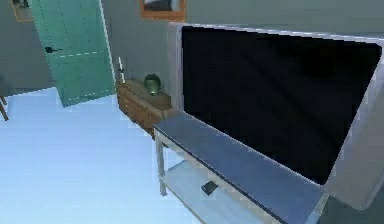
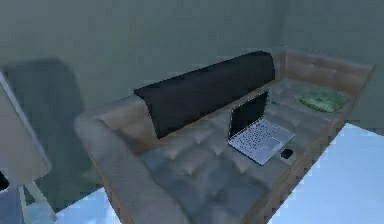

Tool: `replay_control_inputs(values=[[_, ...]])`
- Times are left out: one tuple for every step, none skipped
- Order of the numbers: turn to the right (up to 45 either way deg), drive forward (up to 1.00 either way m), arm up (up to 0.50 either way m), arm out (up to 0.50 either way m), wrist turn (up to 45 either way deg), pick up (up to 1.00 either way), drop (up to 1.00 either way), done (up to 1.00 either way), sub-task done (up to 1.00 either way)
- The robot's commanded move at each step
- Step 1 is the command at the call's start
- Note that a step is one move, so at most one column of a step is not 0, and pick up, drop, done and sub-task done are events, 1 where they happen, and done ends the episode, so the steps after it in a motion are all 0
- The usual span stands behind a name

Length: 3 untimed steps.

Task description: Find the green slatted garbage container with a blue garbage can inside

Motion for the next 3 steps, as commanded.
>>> replay_control_inputs(values=[[-36.0,0.0,0.0,0.0,0.0,0.0,0.0,0.0,0.0],[0.0,1.0,0.0,0.0,0.0,0.0,0.0,0.0,0.0],[-3.0,0.0,0.0,0.0,0.0,0.0,0.0,0.0,0.0]])
